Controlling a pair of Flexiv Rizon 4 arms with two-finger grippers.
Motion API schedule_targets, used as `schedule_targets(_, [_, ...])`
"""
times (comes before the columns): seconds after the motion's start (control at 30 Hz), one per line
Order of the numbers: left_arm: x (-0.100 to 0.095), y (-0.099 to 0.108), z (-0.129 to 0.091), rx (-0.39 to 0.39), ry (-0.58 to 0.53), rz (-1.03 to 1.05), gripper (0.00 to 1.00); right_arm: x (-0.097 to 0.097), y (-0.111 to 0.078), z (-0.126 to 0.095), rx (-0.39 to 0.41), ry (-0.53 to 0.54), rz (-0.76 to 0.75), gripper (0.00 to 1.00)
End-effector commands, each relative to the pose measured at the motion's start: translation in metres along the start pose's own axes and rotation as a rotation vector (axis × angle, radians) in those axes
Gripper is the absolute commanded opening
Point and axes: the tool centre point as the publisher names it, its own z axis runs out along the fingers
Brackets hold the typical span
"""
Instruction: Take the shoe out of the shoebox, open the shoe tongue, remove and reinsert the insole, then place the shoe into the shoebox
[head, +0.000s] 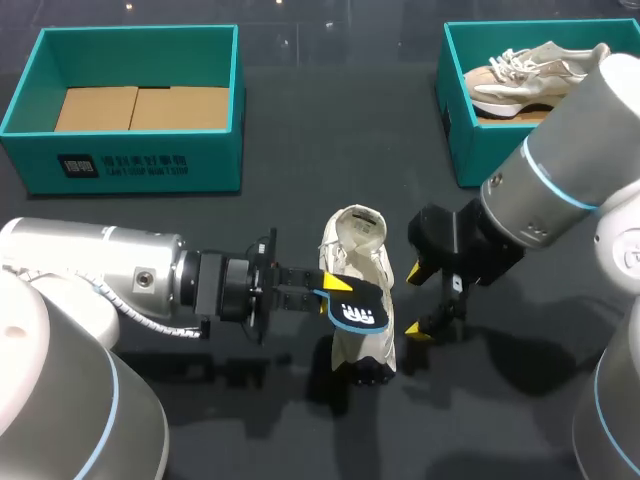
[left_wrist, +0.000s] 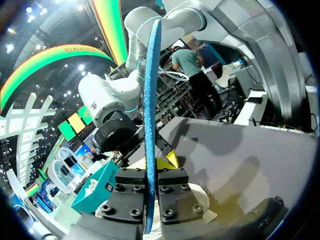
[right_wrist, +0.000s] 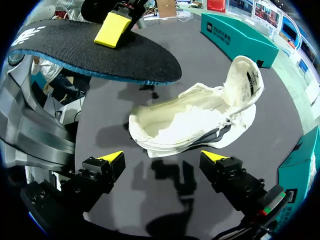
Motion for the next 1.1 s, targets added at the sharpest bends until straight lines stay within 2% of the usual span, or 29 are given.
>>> schedule_targets(0.03, [0.002, 0.003, 0.0, 0.013, -0.011, -0.021, 0.0, 0.006, 0.004, 0.008, 0.037, -0.055, 0.001, 1.0])
schedule_targets(0.3, [0.002, 0.003, 0.0, 0.013, -0.011, -0.021, 0.0, 0.006, 0.004, 0.008, 0.037, -0.055, 0.001, 1.0])
schedule_targets(0.37, [0.005, 0.006, 0.006, 0.038, 0.01, -0.022, 0.0, 0.005, 0.004, 0.009, 0.038, -0.052, -0.006, 1.0])
schedule_targets(0.57, [0.01, 0.011, 0.01, 0.017, -0.008, 0.005, 0.0, -0.006, -0.007, 0.015, 0.018, -0.043, -0.062, 1.0])
schedule_targets(0.8, [0.014, 0.008, 0.014, 0.031, -0.029, 0.001, 0.0, -0.018, -0.019, 0.022, 0.011, -0.019, -0.075, 1.0])
schedule_targets(1.1, [0.017, 0.005, 0.021, 0.01, 0.027, 0.006, 0.0, -0.022, -0.018, 0.027, 0.009, -0.01, -0.089, 1.0])
